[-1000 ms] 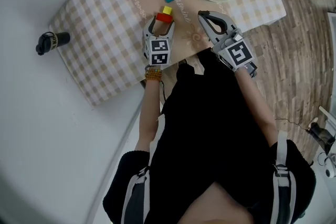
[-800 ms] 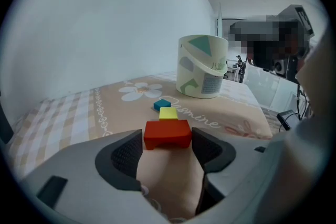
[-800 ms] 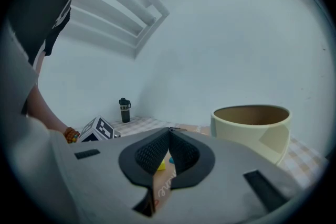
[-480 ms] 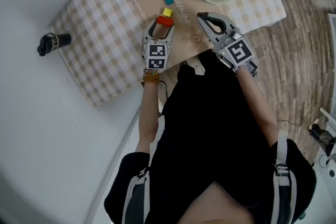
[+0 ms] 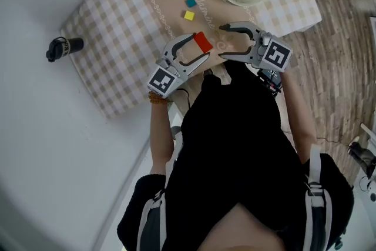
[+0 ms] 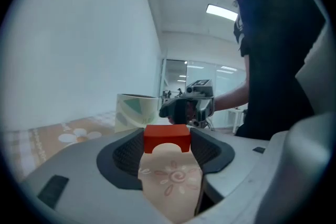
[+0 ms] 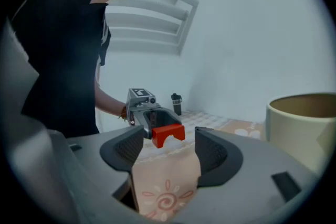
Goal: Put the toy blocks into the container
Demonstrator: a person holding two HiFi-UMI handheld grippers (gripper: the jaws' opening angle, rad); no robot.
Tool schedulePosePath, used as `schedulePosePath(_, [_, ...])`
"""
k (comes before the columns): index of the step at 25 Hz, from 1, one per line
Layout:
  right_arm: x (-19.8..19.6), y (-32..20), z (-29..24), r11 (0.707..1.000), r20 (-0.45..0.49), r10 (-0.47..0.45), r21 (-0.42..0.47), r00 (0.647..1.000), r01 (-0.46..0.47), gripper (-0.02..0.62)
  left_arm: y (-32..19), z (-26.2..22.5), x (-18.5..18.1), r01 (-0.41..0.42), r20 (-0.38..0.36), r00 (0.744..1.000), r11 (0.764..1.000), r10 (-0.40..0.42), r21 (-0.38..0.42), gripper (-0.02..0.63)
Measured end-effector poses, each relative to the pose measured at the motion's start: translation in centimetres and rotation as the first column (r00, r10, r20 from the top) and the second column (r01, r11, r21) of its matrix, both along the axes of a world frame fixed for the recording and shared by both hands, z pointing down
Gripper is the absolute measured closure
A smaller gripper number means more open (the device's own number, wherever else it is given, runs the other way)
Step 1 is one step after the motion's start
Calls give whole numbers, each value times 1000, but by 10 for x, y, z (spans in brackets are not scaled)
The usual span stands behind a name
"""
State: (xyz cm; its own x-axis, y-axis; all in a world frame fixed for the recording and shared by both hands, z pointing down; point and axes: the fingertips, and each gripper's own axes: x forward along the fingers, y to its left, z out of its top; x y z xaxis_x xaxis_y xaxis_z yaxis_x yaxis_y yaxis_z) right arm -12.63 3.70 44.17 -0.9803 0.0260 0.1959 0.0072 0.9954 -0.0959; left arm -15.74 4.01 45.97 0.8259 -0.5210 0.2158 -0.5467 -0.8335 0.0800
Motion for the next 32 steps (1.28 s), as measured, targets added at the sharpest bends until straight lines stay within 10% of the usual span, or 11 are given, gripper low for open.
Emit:
schedulePosePath(5, [4,21,-7,993,-8,-119,2,993,119,282,26,-20,24,-190,-33,981,982,190,0,318])
schedulePosePath(14, [-1,36,-2,972,-63,-234,19,970,236,250,30,-33,40,-278,-92,957,961,276,-2,318])
schedulePosePath(25, [3,14,0,983,-70,-185,0,980,185,250,-4,-72,33,-213,-132,967,976,216,38,318])
schedulePosePath(32, [19,3,15,987,-47,-159,-11,986,159,250,-76,-95,36,13,-162,987,996,2,92,318])
